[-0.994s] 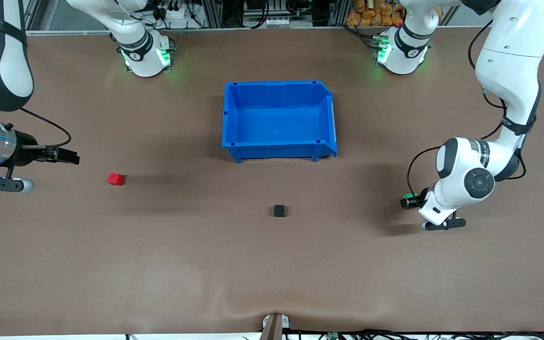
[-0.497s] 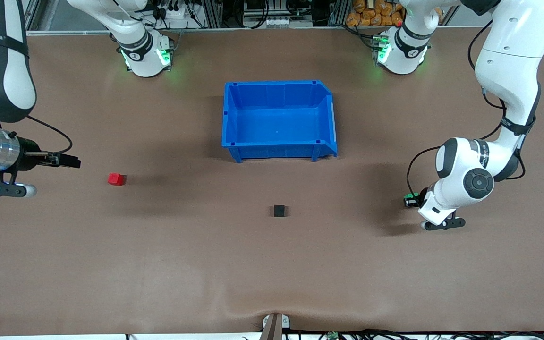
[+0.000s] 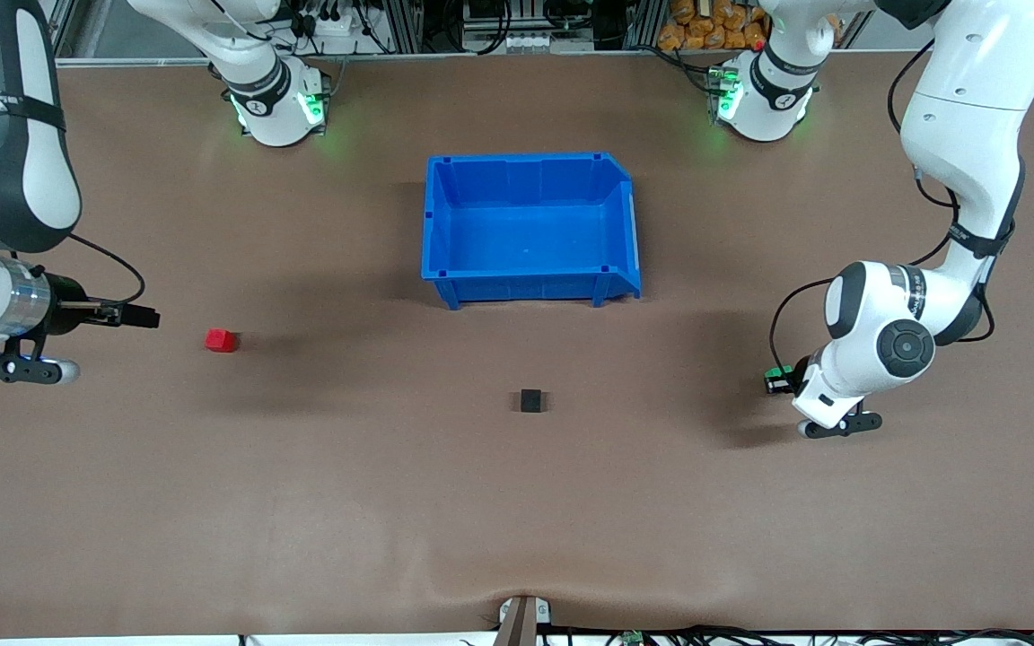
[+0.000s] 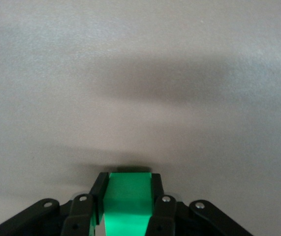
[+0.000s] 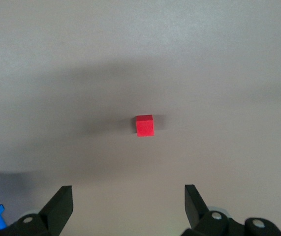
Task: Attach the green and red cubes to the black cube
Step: 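Carry the green cube toward the black cube while the right gripper grasps the red cube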
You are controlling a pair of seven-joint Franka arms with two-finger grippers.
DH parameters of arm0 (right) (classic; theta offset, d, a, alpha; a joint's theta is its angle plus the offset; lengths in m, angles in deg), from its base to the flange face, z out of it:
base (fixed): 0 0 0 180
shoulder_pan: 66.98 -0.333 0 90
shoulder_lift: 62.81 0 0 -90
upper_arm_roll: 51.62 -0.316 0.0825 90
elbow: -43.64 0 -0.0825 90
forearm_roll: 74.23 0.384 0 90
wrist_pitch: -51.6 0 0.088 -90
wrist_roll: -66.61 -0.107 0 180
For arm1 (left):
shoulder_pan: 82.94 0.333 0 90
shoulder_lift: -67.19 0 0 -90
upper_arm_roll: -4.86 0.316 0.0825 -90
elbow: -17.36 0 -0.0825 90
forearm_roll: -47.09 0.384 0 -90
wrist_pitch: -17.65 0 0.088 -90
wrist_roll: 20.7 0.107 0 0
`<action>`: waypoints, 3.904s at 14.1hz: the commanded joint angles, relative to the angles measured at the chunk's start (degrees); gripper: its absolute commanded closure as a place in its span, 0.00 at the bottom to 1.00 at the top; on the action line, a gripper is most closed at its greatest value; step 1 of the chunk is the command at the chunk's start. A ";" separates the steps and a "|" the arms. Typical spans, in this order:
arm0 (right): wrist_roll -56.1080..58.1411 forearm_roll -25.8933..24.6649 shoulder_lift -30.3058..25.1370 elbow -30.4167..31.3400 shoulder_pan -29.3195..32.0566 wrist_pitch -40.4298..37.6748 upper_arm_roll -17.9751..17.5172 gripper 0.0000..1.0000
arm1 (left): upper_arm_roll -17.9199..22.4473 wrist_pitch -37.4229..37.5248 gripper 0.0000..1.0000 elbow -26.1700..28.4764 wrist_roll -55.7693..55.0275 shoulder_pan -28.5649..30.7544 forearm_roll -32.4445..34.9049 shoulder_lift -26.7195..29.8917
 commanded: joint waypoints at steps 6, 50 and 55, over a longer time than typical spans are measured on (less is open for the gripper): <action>-0.46 0.24 0.26 2.72 1.16 3.00 -0.81 0.00 | -1.80 -0.26 1.00 -0.35 -17.60 -2.46 0.25 1.52; -0.89 2.26 8.52 8.70 2.47 12.14 -0.89 0.00 | -2.95 -1.05 1.00 -29.80 -98.22 -26.89 -4.49 -18.34; -0.81 2.26 9.67 8.78 2.47 12.93 -0.89 0.00 | -2.86 -1.05 1.00 -29.71 -99.20 -27.78 -4.49 -18.51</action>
